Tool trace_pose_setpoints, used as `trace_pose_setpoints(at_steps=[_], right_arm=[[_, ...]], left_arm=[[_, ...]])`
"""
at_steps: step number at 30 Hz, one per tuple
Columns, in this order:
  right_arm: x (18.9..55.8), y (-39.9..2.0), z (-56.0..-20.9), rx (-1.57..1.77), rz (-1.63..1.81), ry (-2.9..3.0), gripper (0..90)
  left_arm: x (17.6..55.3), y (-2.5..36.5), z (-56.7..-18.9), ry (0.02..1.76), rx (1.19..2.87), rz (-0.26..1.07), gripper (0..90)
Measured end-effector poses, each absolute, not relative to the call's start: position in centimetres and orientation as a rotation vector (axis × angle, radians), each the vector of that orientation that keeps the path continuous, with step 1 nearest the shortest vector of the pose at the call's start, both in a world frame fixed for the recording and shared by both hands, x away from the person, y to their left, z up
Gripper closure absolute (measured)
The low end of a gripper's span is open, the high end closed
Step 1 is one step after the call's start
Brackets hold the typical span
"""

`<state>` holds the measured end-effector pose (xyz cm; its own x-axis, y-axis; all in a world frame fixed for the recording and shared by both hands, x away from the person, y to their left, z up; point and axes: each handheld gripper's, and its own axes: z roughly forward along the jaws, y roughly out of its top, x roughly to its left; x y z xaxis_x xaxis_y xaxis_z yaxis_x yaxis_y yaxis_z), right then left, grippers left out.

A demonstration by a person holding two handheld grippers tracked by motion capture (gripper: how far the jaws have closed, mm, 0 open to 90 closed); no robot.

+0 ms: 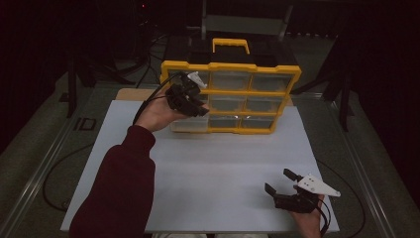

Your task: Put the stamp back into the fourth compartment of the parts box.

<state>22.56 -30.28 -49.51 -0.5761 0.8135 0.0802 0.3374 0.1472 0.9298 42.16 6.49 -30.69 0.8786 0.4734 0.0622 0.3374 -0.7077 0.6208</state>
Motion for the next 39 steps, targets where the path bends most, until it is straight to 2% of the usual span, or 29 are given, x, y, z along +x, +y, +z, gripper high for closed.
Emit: trace_pose_setpoints(at_steps=[39], right_arm=[[22.5,-30.3,-49.5,1.101,1.417,1.988,9.3]], left_arm=[[43.7,7.4,-31.7,0.727,2.452,0.325,66.3]])
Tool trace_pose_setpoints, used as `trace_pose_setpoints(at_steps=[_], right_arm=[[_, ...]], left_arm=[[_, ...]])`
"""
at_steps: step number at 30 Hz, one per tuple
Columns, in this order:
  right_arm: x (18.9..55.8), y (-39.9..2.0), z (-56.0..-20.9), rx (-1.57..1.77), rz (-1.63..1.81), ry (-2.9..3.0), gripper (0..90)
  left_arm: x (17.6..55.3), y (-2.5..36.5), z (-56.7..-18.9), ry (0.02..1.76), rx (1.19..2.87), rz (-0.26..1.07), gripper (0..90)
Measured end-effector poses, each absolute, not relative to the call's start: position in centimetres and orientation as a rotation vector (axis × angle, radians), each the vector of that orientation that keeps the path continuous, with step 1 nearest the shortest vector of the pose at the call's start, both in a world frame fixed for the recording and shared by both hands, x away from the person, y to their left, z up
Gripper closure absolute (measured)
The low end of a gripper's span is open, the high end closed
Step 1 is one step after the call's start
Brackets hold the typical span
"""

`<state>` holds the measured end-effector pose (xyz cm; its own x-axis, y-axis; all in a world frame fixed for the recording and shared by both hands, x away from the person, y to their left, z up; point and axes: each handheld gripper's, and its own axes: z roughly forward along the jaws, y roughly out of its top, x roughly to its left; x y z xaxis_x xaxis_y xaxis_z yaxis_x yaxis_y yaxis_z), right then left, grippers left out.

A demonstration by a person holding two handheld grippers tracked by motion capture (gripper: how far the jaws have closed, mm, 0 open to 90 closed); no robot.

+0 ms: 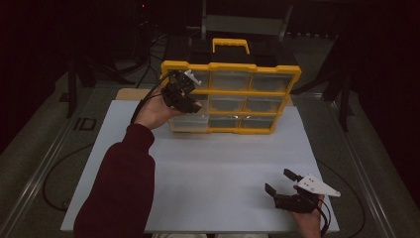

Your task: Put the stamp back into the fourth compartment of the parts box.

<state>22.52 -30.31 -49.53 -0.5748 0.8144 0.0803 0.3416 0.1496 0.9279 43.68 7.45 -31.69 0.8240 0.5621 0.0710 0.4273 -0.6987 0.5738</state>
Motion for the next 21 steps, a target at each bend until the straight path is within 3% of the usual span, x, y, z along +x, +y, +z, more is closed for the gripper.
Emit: trace_pose_setpoints(at_steps=[19,21], right_arm=[[22.50,-30.28,-49.54,1.101,1.417,1.991,9.3],[22.50,-30.28,-49.54,1.101,1.416,1.992,9.3]], left_arm=[[43.77,7.69,-31.79,0.762,2.458,0.353,65.4],[43.78,7.63,-31.82,0.782,2.445,0.361,53.8]])
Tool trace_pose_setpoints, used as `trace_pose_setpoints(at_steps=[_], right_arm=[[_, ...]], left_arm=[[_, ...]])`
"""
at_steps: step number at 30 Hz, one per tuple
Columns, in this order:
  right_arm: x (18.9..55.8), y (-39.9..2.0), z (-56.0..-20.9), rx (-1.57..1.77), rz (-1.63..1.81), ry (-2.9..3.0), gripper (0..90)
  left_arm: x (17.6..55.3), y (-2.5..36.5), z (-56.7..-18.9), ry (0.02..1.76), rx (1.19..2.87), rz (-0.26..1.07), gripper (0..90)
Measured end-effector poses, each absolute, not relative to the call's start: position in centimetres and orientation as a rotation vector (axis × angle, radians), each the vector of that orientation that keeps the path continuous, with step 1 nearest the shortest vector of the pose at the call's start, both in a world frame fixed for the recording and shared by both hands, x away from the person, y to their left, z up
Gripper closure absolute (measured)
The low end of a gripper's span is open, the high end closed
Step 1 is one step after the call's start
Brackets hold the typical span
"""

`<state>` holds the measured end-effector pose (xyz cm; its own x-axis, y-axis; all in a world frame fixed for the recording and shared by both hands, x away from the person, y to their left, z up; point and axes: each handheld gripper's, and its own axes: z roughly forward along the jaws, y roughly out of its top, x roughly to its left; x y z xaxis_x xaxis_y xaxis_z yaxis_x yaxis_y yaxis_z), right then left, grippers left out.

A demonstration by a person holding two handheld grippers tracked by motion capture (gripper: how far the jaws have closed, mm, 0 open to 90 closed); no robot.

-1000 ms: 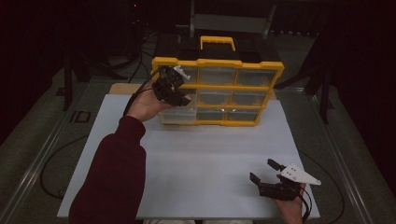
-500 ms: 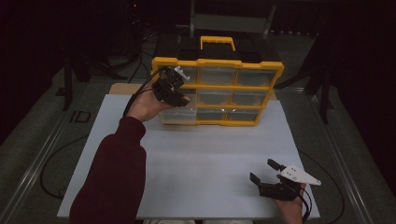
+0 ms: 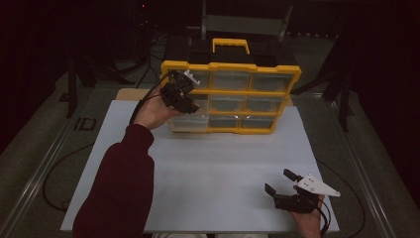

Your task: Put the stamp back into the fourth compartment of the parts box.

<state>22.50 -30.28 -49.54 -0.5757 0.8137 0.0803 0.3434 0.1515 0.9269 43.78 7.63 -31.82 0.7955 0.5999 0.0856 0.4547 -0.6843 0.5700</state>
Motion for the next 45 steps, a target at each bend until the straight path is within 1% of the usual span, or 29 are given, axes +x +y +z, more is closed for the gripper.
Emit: trace_pose_setpoints(at_steps=[2,4,7,9,19,25,35,40,45], right_arm=[[22.5,-30.3,-49.5,1.100,1.416,1.992,9.3],[22.5,-30.3,-49.5,1.100,1.416,1.991,9.3],[22.5,-30.3,-49.6,1.101,1.414,1.993,9.3],[22.5,-30.3,-49.6,1.098,1.410,1.996,9.3],[22.6,-30.2,-49.6,1.096,1.409,1.997,9.3],[22.6,-30.2,-49.6,1.095,1.409,1.998,9.3],[22.6,-30.3,-49.6,1.095,1.410,1.999,9.3],[22.6,-30.2,-49.6,1.095,1.409,1.999,9.3],[22.5,-30.2,-49.6,1.095,1.408,1.999,9.3]], left_arm=[[43.7,7.5,-31.9,0.798,2.440,0.365,40.8],[43.6,7.5,-31.9,0.808,2.433,0.408,30.7],[43.5,7.3,-31.8,0.826,2.416,0.416,21.0],[43.4,7.3,-31.7,0.820,2.413,0.416,16.4],[43.3,7.0,-31.6,0.800,2.414,0.413,10.0],[43.3,6.7,-31.6,0.769,2.403,0.362,1.0],[42.5,6.0,-31.5,0.707,2.404,0.358,0.1],[41.4,5.1,-31.5,0.644,2.413,0.351,0.1],[40.3,4.8,-32.0,0.617,2.412,0.348,0.1]])
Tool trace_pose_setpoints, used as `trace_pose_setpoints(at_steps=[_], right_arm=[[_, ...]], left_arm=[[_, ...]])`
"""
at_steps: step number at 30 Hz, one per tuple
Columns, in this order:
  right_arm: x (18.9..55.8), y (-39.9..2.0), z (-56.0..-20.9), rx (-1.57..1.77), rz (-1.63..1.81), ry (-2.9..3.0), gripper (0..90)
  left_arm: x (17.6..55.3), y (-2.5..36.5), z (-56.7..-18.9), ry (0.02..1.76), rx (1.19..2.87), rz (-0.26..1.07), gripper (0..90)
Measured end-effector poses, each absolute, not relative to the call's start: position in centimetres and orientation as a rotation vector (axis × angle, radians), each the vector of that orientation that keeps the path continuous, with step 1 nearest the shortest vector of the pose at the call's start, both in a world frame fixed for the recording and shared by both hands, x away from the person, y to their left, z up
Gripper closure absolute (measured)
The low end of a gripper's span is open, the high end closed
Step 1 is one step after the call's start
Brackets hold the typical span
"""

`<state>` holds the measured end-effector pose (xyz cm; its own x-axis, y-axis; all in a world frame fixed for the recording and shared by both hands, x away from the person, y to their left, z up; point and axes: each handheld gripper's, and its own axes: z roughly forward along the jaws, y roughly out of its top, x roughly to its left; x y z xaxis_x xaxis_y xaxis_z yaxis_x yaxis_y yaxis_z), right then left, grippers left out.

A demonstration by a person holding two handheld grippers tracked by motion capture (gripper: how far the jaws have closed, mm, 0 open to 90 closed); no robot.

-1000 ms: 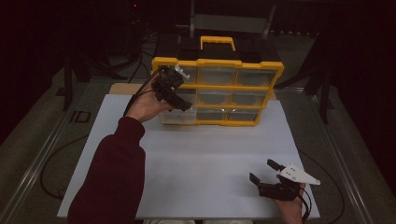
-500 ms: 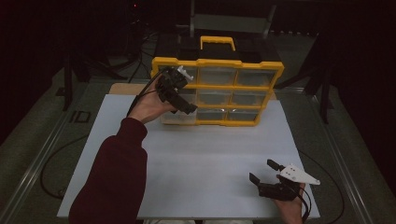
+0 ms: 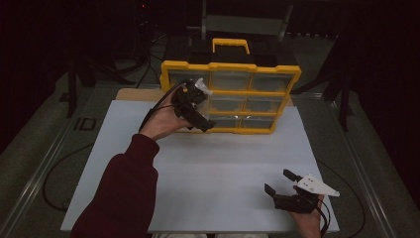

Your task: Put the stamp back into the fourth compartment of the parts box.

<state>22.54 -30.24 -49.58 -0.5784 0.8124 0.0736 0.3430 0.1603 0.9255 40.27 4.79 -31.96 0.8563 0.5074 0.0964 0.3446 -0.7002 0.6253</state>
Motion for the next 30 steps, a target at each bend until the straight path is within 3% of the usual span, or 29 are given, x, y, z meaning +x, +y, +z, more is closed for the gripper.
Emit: trace_pose_setpoints(at_steps=[13,30], right_arm=[[22.5,-30.2,-49.6,1.096,1.411,1.999,9.3],[22.5,-30.1,-49.6,1.094,1.410,2.000,9.3]], left_arm=[[36.2,4.9,-34.0,0.562,2.390,0.370,0.1],[34.1,7.4,-39.0,0.609,2.317,0.382,0.1]])
